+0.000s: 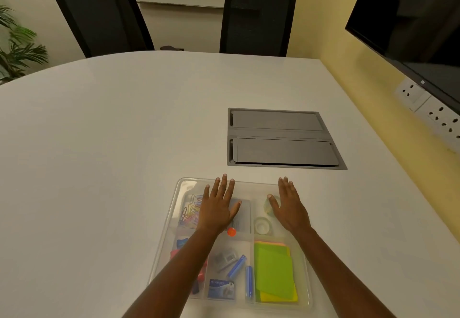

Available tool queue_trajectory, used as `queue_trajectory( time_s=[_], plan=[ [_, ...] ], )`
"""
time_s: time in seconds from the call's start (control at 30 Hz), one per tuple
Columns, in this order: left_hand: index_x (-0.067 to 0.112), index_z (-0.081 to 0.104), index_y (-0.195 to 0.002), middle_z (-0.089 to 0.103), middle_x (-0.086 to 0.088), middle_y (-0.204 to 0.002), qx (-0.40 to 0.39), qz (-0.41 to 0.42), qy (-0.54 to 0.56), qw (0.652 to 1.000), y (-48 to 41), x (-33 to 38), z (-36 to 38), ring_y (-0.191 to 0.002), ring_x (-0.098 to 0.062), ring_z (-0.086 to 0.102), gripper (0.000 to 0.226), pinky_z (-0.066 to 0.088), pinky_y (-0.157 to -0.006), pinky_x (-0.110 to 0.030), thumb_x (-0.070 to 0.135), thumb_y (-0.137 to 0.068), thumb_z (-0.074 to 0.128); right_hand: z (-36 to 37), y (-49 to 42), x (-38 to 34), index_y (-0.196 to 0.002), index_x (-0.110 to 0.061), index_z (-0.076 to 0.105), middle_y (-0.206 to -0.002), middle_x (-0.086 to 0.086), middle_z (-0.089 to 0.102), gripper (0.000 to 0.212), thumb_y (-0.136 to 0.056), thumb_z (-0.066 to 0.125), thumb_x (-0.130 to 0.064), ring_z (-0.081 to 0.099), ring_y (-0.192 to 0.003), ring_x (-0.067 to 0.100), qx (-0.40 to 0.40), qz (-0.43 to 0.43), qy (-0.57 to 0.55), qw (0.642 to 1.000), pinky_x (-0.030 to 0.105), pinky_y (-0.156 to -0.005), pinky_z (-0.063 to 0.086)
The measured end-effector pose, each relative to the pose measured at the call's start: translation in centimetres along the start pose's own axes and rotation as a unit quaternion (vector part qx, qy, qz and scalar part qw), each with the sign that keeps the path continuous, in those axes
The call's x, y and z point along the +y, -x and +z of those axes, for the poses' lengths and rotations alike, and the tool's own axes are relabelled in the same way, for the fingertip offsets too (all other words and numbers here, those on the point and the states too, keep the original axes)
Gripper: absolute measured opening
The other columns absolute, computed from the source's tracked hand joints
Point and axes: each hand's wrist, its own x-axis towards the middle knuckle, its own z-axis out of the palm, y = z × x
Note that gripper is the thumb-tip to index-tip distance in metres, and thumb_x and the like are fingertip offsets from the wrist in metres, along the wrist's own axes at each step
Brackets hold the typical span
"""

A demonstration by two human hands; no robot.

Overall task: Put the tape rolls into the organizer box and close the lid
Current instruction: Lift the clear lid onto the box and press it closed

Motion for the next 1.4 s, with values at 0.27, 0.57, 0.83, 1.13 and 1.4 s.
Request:
queue_trajectory(
  time_s=[0.27,0.57,0.83,1.13,1.4],
  plan=[
    [0.020,-0.009,-0.145,-0.011,-0.007,-0.158,0.008,-0.027,-0.007,1.000,0.6,0.7,0.0,-0.146,-0.023,-0.006,0.061,-0.002,-0.119,-0.042,0.045,-0.096,0.018,0.3,4.4,1.3,-0.147,-0.008,-0.001,-0.160,0.009,-0.002,0.059,-0.101,0.031,-0.027,0.002,-0.147,0.019,0.010,0.021,-0.046,0.999,0.031,-0.118,0.018],
    [0.020,-0.010,-0.144,-0.012,-0.006,-0.158,0.009,-0.034,-0.008,0.999,0.8,0.9,0.2,-0.146,-0.024,-0.008,0.060,-0.004,-0.119,-0.043,0.043,-0.097,0.018,1.9,8.7,1.5,-0.147,-0.012,0.002,-0.160,0.005,0.003,0.057,-0.100,0.032,-0.023,0.005,-0.147,0.018,0.056,0.033,-0.063,0.996,0.033,-0.117,0.029],
    [0.020,-0.011,-0.144,-0.011,-0.007,-0.158,-0.019,-0.025,-0.014,0.999,2.6,0.1,-0.6,-0.146,-0.024,-0.006,0.085,-0.002,-0.120,-0.042,0.060,-0.071,-0.027,1.5,8.8,1.2,-0.147,-0.011,0.002,-0.159,0.008,0.006,0.056,-0.101,0.030,-0.026,0.007,-0.147,0.022,0.036,0.043,-0.033,0.998,0.035,-0.117,0.023],
    [0.016,0.016,-0.144,0.014,-0.017,-0.154,0.055,-0.059,0.018,0.997,10.5,-3.9,-1.0,-0.142,-0.035,0.018,0.113,0.015,-0.117,-0.049,0.067,-0.058,-0.038,2.3,13.7,0.5,-0.147,-0.008,0.011,-0.158,0.008,0.016,0.055,-0.100,0.034,-0.024,0.022,-0.145,0.021,0.068,0.071,-0.075,0.992,0.031,-0.113,0.029],
    [0.017,0.005,-0.145,0.001,-0.008,-0.157,0.052,-0.109,0.092,0.988,15.2,-6.1,0.1,-0.146,-0.026,0.004,0.069,0.011,-0.119,-0.042,0.053,-0.088,-0.009,2.6,16.7,0.3,-0.146,-0.010,0.015,-0.153,0.012,0.028,0.051,-0.100,0.033,-0.020,0.030,-0.141,0.024,0.088,0.083,-0.125,0.985,0.035,-0.112,0.032]
  ],
)
